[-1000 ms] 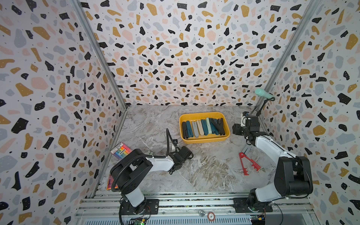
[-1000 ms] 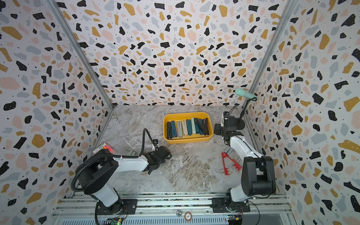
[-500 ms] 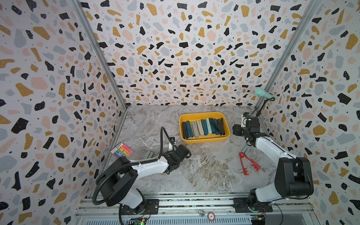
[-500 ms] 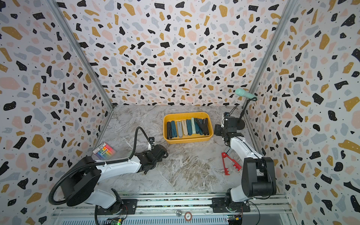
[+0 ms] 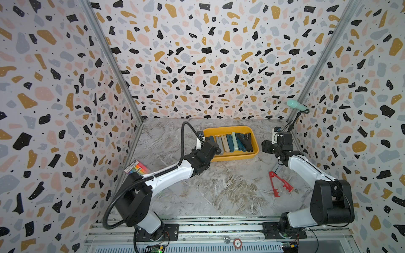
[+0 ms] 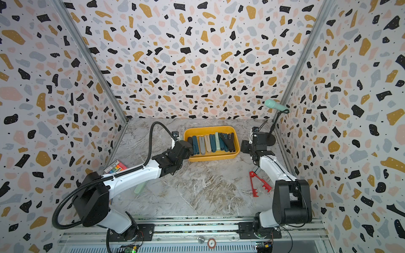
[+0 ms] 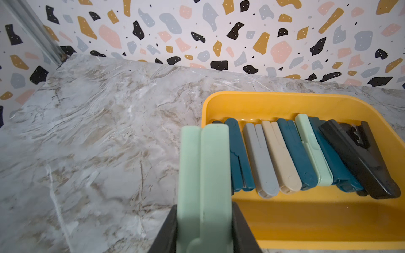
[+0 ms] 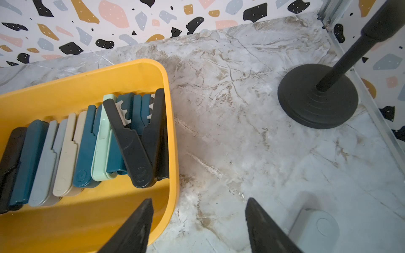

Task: Put the pruning pliers into the storage box
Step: Pick up the pruning pliers from the center of the board, then place the pruning pliers in the storage box.

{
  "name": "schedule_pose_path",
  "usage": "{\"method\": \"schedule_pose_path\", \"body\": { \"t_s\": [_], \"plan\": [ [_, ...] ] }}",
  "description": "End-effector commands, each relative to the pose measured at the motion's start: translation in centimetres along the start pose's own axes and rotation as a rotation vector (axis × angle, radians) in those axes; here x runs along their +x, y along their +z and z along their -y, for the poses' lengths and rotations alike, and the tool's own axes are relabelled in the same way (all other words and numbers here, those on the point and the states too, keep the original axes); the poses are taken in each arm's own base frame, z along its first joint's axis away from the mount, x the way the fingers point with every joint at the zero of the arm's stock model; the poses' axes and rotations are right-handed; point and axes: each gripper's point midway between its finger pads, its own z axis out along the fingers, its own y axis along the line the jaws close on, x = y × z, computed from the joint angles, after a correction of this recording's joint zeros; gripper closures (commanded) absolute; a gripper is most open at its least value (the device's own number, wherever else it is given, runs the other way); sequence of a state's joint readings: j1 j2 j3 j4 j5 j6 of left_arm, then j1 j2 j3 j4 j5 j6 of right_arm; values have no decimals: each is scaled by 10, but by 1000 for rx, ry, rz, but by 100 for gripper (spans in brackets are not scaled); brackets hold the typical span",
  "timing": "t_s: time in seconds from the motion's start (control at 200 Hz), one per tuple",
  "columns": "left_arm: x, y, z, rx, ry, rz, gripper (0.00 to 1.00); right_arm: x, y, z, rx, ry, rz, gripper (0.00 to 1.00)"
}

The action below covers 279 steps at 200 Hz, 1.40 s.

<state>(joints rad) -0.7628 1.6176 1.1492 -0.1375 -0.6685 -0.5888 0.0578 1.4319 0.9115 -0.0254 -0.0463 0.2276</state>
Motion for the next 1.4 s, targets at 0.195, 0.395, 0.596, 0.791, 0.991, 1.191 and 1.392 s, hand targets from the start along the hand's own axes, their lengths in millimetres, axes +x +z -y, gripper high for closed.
{"method": "schedule_pose_path", "body": {
  "t_s": [0.195, 0.395, 0.596, 0.791, 0.991, 1.191, 1.392],
  "plan": [
    [-14, 63, 46, 69, 41, -38, 73, -12, -11, -4, -20, 15, 44, 31],
    [12, 99, 58, 35, 99, -114, 73, -13, -12, -5, -29, 14, 45, 31],
    [34, 122, 41, -25, 90, -166, 71, -12, -12, -5, -25, 11, 42, 31],
    [39, 131, 45, -13, 86, -180, 69, -11, -12, -5, -30, 15, 39, 31],
    [48, 140, 47, -13, 91, -201, 64, -13, -15, -4, -22, 12, 46, 31],
    [49, 140, 49, 1, 85, -211, 47, -12, -16, -4, -20, 9, 45, 31],
    [37, 132, 50, 13, 66, -189, 40, -13, -16, -4, -23, 11, 46, 31]
  ]
}}
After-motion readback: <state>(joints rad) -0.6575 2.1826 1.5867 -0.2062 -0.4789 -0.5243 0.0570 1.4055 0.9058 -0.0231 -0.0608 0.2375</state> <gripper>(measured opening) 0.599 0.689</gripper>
